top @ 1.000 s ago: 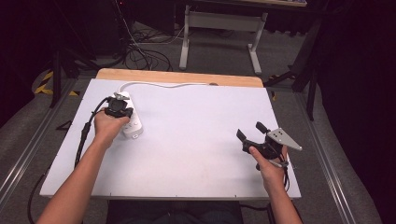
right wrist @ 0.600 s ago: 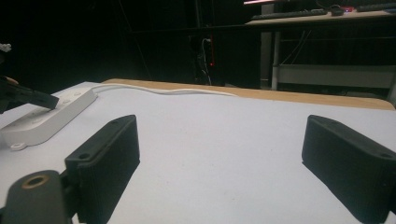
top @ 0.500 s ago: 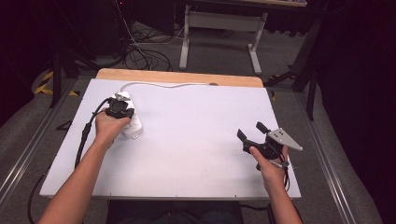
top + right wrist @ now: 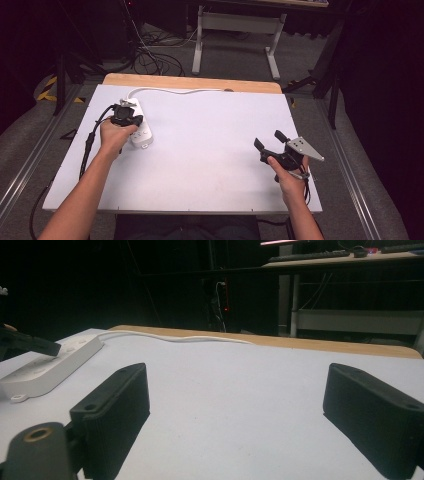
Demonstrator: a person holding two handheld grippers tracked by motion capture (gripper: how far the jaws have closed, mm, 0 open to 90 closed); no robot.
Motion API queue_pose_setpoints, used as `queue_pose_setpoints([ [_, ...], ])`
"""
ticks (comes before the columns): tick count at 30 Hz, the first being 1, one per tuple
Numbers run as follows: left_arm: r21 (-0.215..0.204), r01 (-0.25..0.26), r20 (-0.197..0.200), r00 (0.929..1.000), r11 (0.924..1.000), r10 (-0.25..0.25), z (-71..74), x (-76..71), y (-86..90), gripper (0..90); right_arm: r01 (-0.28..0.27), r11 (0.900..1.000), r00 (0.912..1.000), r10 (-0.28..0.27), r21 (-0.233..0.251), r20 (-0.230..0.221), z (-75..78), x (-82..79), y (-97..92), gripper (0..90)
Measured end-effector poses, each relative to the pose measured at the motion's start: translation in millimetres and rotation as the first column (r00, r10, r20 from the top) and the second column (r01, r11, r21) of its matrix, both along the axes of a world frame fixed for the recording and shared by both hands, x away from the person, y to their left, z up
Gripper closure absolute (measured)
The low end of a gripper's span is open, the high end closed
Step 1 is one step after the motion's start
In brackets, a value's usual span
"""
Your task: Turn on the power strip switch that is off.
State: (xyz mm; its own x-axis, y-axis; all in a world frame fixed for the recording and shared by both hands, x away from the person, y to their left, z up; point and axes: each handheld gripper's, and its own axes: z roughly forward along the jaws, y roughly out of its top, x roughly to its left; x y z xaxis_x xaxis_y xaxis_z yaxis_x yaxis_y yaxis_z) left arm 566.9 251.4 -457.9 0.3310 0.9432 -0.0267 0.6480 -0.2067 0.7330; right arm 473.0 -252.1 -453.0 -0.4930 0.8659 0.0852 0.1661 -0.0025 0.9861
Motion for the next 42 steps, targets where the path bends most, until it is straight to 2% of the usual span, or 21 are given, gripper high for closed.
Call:
queue_pose_setpoints([
  [3,-0.009,-0.002,-0.012,0.9999,1.0000,0.002,0.6,0.0,1.1,90.0,-0.001,1.0000,1.0000,0.001,0.002,0.001,0.1,-0.4,0.1,11.9],
  [7,0.018,-0.003,-0.007,1.0000,0.9998,0.003,-0.2,-1.0,-1.4,90.0,0.001,1.0000,1.0000,-0.001,0.006,0.004,0.6,-1.0,-0.1,11.9],
  [10,-0.008,-0.006,-0.010,0.9999,1.0000,0.006,-1.5,-1.0,-1.7,90.0,0.000,1.0000,1.0000,0.000,0.004,0.004,0.5,-0.8,0.2,11.9],
  [11,0.002,-0.003,-0.009,1.0000,1.0000,0.003,-1.4,-0.6,-1.8,90.0,0.000,1.0000,1.0000,0.000,0.002,0.004,0.4,-0.6,0.5,11.9],
  [16,-0.008,-0.008,-0.010,0.9999,0.9999,0.008,-2.7,-1.5,-1.9,90.0,0.000,1.0000,1.0000,0.000,0.004,0.005,0.9,-1.2,0.2,11.9],
  [22,0.010,-0.007,0.001,1.0000,0.9999,0.007,-3.8,-1.9,-2.8,90.0,0.001,0.9999,1.0000,-0.001,0.011,0.005,1.4,-2.0,0.1,11.9],
  [24,-0.014,-0.014,-0.007,0.9999,0.9998,0.014,-4.8,-2.2,-1.6,90.0,0.000,1.0000,1.0000,0.000,0.004,0.009,1.7,-2.2,0.2,11.9],
  [26,-0.006,-0.009,-0.019,0.9998,0.9999,0.009,-4.1,-2.5,-1.7,90.0,-0.002,1.0000,0.9999,0.002,0.007,0.011,2.1,-2.6,0.7,11.9],
  [28,-0.045,-0.015,-0.033,0.9994,0.9989,0.014,-4.1,-0.9,1.6,90.0,-0.003,1.0000,0.9999,0.003,0.005,0.011,1.9,-2.4,0.8,11.9],
  [32,-0.019,-0.004,-0.025,0.9997,0.9998,0.004,-3.8,-1.3,-0.1,90.0,-0.003,1.0000,0.9999,0.003,0.004,0.010,1.8,-2.4,0.9,11.9],
  [35,-0.020,0.000,-0.023,0.9997,0.9998,0.000,-4.0,-1.3,0.4,90.0,-0.003,1.0000,1.0000,0.003,0.001,0.008,1.7,-2.1,1.2,11.9],
  [39,-0.001,0.006,-0.021,0.9998,1.0000,-0.006,-3.5,-1.5,-0.5,90.0,-0.002,1.0000,1.0000,0.002,0.002,0.009,1.7,-2.4,1.2,11.9],
  [42,-0.005,0.007,-0.017,0.9998,1.0000,-0.007,-3.8,-1.2,-0.1,90.0,0.000,1.0000,0.9999,0.000,-0.002,0.011,2.1,-3.2,0.9,12.0],
])
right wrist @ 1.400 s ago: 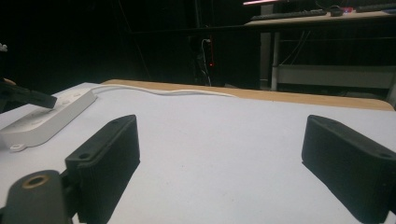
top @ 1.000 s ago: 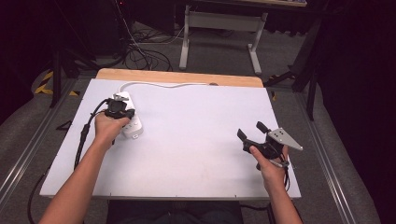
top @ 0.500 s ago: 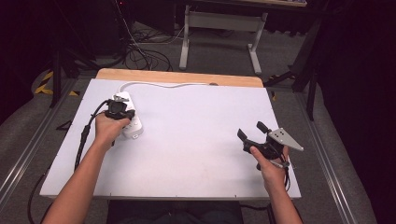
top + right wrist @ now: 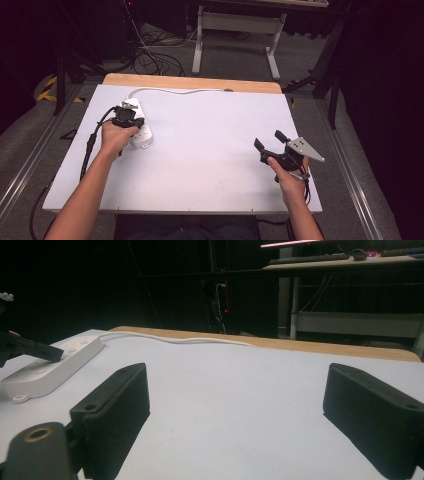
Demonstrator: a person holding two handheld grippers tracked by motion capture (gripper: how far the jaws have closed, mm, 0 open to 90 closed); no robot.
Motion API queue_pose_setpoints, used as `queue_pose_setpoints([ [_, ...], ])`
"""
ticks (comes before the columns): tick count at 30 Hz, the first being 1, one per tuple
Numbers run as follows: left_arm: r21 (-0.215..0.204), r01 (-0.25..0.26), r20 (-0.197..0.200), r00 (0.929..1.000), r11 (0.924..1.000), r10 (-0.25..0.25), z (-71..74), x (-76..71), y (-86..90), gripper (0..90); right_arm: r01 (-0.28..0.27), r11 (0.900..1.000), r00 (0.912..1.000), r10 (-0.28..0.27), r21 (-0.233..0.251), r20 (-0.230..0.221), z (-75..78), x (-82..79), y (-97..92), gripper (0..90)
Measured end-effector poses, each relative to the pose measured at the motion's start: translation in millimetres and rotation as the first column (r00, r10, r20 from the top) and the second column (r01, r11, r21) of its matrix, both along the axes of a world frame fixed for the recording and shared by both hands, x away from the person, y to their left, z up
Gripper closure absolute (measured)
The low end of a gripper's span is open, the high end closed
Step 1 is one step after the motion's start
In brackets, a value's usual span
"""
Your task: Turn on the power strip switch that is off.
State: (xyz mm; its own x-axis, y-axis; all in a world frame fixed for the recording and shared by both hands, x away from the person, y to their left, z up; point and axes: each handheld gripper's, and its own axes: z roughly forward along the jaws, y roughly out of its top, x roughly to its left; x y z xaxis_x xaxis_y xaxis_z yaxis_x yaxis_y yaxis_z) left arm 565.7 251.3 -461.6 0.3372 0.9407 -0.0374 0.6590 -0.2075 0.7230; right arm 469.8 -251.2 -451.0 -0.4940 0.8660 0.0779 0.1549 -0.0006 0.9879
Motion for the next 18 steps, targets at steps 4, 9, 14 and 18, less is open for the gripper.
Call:
queue_pose_setpoints([
  [4,0.004,-0.001,0.001,1.0000,1.0000,0.001,0.2,0.1,-0.2,90.0,0.000,1.0000,1.0000,0.000,-0.003,0.001,0.7,-1.0,0.6,12.1],
  [9,-0.006,-0.007,-0.011,0.9999,1.0000,0.007,0.7,0.4,0.3,90.0,0.000,1.0000,1.0000,0.000,-0.005,0.000,0.3,-0.9,0.5,12.1],
  [14,-0.008,-0.008,-0.012,0.9999,0.9999,0.008,1.0,1.3,0.4,90.0,-0.003,1.0000,1.0000,0.003,-0.007,-0.002,0.1,-0.4,1.0,12.1],
  [18,0.028,-0.009,-0.009,0.9999,0.9996,0.009,2.0,0.5,-4.1,90.0,-0.003,1.0000,1.0000,0.003,-0.007,-0.008,-0.6,0.2,1.2,12.1],
])
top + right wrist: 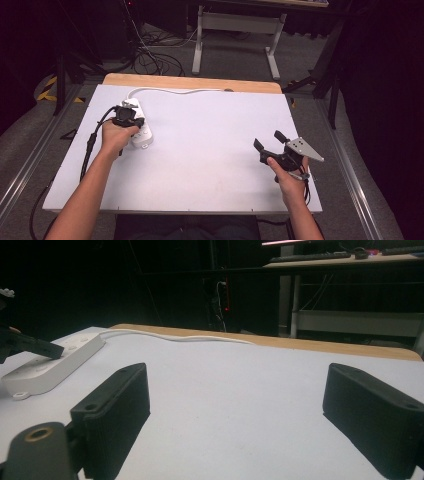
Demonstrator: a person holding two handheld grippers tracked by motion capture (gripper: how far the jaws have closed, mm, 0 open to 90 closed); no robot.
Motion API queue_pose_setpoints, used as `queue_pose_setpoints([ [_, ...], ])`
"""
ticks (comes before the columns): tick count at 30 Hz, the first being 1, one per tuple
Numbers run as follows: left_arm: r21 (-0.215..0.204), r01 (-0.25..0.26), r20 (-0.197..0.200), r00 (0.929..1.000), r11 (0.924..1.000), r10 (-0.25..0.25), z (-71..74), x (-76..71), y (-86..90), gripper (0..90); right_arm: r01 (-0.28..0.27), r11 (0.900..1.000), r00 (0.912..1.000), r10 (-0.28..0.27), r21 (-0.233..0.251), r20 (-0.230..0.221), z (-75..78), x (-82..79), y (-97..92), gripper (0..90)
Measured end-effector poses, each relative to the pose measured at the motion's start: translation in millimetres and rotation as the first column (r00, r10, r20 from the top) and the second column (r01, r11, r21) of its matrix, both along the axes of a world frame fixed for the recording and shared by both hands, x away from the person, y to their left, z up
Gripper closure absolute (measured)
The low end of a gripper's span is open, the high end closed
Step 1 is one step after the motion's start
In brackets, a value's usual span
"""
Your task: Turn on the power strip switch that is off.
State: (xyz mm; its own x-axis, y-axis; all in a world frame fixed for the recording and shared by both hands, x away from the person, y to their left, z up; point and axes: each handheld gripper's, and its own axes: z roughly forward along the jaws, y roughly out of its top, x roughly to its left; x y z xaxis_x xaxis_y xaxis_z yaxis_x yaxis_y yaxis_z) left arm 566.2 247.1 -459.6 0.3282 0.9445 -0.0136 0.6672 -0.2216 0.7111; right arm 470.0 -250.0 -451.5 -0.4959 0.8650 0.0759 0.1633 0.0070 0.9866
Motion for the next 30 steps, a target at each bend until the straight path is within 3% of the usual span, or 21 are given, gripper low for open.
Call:
queue_pose_setpoints([
  [2,-0.003,-0.003,-0.003,1.0000,1.0000,0.003,0.2,0.2,0.3,90.0,-0.004,1.0000,1.0000,0.004,-0.002,-0.003,-0.4,0.4,0.8,12.1],
  [5,-0.047,-0.011,-0.016,0.9998,0.9988,0.010,0.2,0.7,3.8,90.0,-0.002,1.0000,1.0000,0.002,-0.005,-0.003,-0.5,0.4,1.1,12.2],
  [9,-0.033,-0.014,-0.013,0.9998,0.9994,0.013,0.6,-0.2,2.4,90.0,-0.003,1.0000,1.0000,0.003,-0.006,-0.003,-0.7,0.8,1.0,12.5],
  [14,-0.057,-0.020,-0.025,0.9995,0.9982,0.019,0.7,0.2,4.2,90.0,-0.007,1.0000,1.0000,0.007,-0.005,-0.003,-0.7,0.4,2.0,12.6],
  [24,-0.051,-0.018,-0.015,0.9997,0.9985,0.017,1.3,-0.7,3.4,89.9,-0.004,1.0000,1.0000,0.004,-0.006,-0.006,-0.9,0.9,1.8,12.6],
  [30,-0.022,-0.011,0.013,0.9999,0.9997,0.011,-0.3,-2.4,1.0,89.8,-0.004,1.0000,1.0000,0.003,-0.008,-0.008,-1.1,1.2,1.8,12.5],
])
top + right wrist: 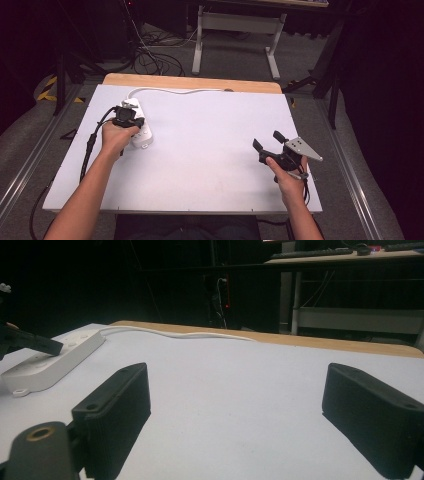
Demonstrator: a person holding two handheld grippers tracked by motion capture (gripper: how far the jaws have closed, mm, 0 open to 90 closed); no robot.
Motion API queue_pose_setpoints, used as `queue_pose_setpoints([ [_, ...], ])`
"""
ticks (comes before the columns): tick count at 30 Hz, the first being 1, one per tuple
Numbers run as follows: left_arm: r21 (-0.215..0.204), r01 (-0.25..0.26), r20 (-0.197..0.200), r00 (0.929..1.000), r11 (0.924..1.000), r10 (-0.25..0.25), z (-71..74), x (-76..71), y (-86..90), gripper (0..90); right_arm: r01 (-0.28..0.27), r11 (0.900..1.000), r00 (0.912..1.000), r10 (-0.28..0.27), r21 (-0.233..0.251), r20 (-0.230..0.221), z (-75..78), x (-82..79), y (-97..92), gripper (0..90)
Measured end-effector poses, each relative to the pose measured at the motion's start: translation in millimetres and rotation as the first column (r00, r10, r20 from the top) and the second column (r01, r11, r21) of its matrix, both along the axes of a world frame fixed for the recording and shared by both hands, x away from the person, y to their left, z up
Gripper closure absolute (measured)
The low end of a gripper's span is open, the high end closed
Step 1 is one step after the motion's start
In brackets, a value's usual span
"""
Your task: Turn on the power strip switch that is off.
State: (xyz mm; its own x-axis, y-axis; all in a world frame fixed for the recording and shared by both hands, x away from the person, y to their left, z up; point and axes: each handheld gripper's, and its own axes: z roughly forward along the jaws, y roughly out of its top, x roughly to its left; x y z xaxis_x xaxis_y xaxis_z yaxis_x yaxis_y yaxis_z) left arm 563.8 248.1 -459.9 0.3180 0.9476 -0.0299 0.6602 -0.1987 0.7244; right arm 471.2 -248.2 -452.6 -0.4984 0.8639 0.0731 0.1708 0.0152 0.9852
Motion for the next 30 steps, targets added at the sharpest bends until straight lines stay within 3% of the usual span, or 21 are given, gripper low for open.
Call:
queue_pose_setpoints([
  [12,-0.042,-0.039,0.054,0.9977,0.9983,0.042,0.1,-4.6,7.7,86.8,0.002,1.0000,1.0000,-0.002,0.004,-0.004,-0.2,0.5,-0.2,12.6],
  [18,-0.093,-0.040,0.130,0.9902,0.9949,0.052,11.1,-13.1,7.6,87.0,0.002,1.0000,1.0000,-0.002,0.004,-0.008,-0.5,0.7,-0.3,12.6],
  [22,-0.112,-0.038,0.181,0.9817,0.9930,0.058,19.6,-20.5,5.8,86.6,0.003,1.0000,1.0000,-0.003,0.005,-0.008,-0.4,0.8,-0.3,12.7],
  [27,-0.112,-0.042,0.253,0.9651,0.9928,0.070,29.5,-29.0,5.1,85.2,0.004,1.0000,1.0000,-0.004,0.004,-0.009,-0.4,0.8,-0.1,12.7],
  [30,-0.097,-0.049,0.303,0.9499,0.9941,0.077,35.4,-35.9,6.1,84.9,0.004,1.0000,0.9999,-0.004,0.002,-0.010,-0.6,1.0,-0.3,12.7],
])
